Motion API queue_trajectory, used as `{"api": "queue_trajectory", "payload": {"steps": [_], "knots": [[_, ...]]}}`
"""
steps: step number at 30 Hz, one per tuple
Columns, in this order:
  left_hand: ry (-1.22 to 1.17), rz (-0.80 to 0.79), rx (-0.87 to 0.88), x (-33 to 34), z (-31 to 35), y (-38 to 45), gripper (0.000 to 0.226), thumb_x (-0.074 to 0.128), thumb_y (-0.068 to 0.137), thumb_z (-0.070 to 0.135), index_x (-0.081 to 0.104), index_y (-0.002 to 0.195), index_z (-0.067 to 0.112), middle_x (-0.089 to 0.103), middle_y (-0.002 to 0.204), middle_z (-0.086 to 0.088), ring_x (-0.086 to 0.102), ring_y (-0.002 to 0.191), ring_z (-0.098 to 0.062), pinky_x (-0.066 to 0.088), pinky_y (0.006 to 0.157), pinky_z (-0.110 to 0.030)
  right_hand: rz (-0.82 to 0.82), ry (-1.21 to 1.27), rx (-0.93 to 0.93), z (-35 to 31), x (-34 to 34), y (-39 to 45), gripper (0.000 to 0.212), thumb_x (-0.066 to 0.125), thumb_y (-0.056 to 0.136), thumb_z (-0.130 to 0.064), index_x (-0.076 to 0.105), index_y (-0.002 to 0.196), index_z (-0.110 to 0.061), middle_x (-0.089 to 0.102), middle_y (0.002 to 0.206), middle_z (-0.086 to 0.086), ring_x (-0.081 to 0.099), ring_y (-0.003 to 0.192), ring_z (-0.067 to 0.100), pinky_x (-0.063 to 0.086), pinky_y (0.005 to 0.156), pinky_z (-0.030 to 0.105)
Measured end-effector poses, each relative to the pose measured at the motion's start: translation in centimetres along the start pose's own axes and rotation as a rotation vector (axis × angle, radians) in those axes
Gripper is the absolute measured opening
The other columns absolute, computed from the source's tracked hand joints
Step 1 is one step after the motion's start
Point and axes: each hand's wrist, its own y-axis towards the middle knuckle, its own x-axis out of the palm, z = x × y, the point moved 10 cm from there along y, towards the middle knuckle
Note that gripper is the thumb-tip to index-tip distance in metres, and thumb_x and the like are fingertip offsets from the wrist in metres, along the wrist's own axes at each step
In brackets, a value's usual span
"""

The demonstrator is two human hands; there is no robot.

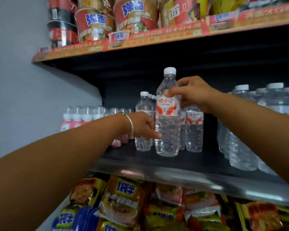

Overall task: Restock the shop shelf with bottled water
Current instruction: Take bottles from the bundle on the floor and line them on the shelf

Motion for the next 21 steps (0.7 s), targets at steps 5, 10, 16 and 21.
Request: {"api": "queue_trajectory", "payload": {"steps": [5, 10, 16, 21], "knots": [[-0.072, 0.089, -0.057, 1.5, -4.3, 4.6, 0.025, 0.073, 0.078, 0.024, 0.053, 0.071, 0.012, 0.070, 0.085, -0.017, 0.063, 0.075, -0.023, 0.054, 0.075, -0.036, 0.036, -0.039, 0.046, 3.4, 2.3, 3.1, 0.031, 0.077, 0.074, -0.020, 0.064, 0.099, -0.005, 0.071, 0.086, 0.006, 0.071, 0.072, 0.018, 0.054, 0.058, 0.028], [-0.027, 0.136, -0.072, 2.7, -6.3, 6.7, 0.022, 0.071, 0.080, 0.024, 0.060, 0.085, 0.006, 0.066, 0.086, -0.019, 0.066, 0.087, -0.031, 0.054, 0.078, -0.039, 0.056, -0.067, 0.081, 6.1, 3.9, 4.8, 0.030, 0.077, 0.074, -0.018, 0.065, 0.099, -0.006, 0.072, 0.093, 0.007, 0.071, 0.080, 0.021, 0.058, 0.075, 0.039], [-0.008, 0.153, -0.073, 3.6, -7.3, 8.0, 0.021, 0.066, 0.084, 0.020, 0.054, 0.072, 0.008, 0.068, 0.086, -0.020, 0.066, 0.089, -0.033, 0.054, 0.080, -0.040, 0.066, -0.105, 0.129, 7.7, 4.5, 6.2, 0.020, 0.076, 0.075, -0.017, 0.064, 0.091, -0.014, 0.072, 0.091, 0.005, 0.071, 0.077, 0.021, 0.058, 0.070, 0.034], [-0.007, 0.119, -0.056, 4.3, -7.2, 8.0, 0.013, 0.060, 0.088, 0.014, 0.065, 0.088, 0.002, 0.068, 0.092, -0.020, 0.065, 0.097, -0.034, 0.053, 0.080, -0.036, 0.074, -0.115, 0.187, 9.1, 4.7, 7.3, 0.023, 0.075, 0.076, -0.019, 0.063, 0.095, -0.017, 0.071, 0.096, 0.006, 0.070, 0.080, 0.022, 0.057, 0.079, 0.039]]}}
